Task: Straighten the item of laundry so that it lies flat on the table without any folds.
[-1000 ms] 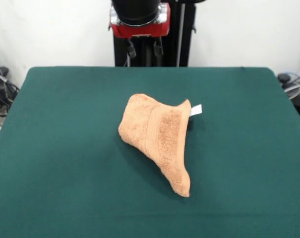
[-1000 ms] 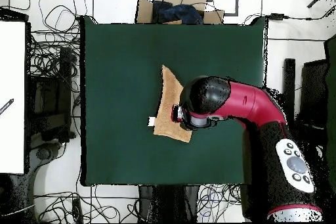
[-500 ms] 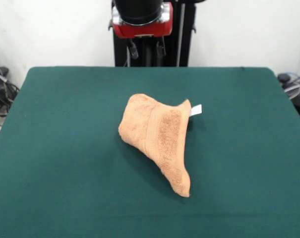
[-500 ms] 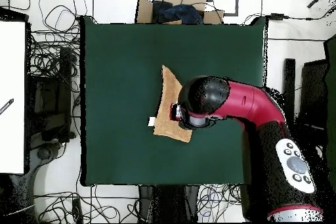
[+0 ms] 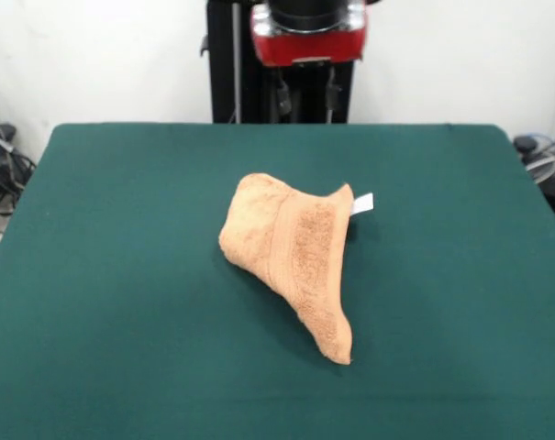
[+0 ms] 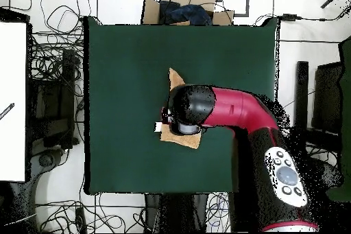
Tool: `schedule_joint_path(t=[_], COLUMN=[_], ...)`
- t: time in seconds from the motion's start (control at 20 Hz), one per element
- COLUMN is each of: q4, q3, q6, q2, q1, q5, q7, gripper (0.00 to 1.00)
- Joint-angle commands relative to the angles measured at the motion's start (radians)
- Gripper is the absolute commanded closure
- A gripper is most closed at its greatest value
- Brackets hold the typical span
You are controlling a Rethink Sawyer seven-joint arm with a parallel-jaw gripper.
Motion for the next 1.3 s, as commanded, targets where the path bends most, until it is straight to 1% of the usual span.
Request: schedule_joint_path(t=[0.05, 0.2, 0.35, 0.45, 0.6, 0.95, 1.3], q4=[0.11, 0.128, 0.127, 0.111, 0.096, 0.064, 0.054], q3=[-0.015, -0.021, -0.024, -0.033, -0.03, -0.028, -0.022], q6=[-0.098, -0.147, -0.172, -0.145, -0.142, -0.194, -0.215], q2=[-0.015, 0.005, 0.062, 0.11, 0.162, 0.229, 0.26], q1=[0.074, 0.089, 0.097, 0.104, 0.1, 0.098, 0.093], q5=[-0.072, -0.057, -0.048, -0.04, -0.028, -0.046, -0.035], q7=[0.095, 0.117, 0.124, 0.132, 0.117, 0.099, 0.101], gripper=[0.0, 0.0, 0.0, 0.0, 0.0, 0.0, 0.0])
